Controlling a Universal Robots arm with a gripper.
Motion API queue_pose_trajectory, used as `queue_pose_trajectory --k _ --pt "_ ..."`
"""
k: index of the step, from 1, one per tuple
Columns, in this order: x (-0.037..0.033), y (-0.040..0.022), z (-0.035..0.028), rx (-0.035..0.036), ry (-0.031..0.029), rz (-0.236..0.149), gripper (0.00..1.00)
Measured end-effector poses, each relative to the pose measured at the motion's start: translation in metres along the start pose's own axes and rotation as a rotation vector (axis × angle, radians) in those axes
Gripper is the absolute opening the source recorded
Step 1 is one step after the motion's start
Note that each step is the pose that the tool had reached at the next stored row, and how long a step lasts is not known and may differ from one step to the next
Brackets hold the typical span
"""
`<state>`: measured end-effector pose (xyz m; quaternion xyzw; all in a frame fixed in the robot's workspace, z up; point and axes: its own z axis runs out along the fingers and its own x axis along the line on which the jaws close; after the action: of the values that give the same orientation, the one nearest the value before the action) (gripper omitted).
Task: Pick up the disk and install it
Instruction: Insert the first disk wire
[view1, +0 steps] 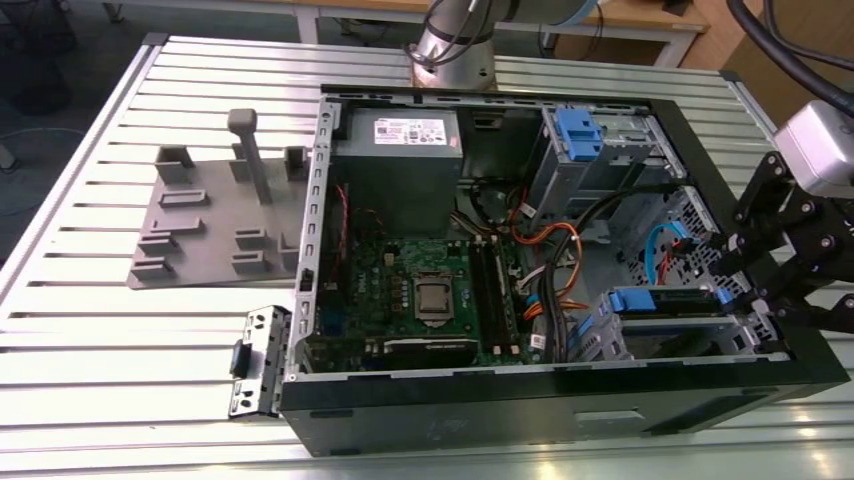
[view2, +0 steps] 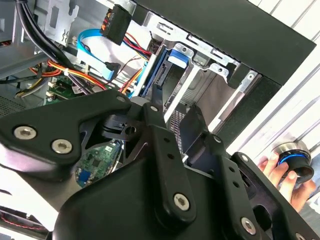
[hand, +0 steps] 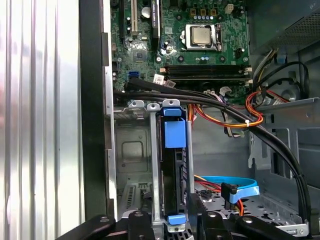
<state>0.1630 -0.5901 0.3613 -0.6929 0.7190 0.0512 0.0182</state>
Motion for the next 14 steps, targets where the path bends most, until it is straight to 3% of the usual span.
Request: queue_pose_trajectory --k 6,14 --pt "-0.0126 -0.0025 0.0022 0.0003 0.0055 0.000 0.41" --pt "-0.0306 -0.0099 0.0050 0.0003 0.0068 0.000 0.41"
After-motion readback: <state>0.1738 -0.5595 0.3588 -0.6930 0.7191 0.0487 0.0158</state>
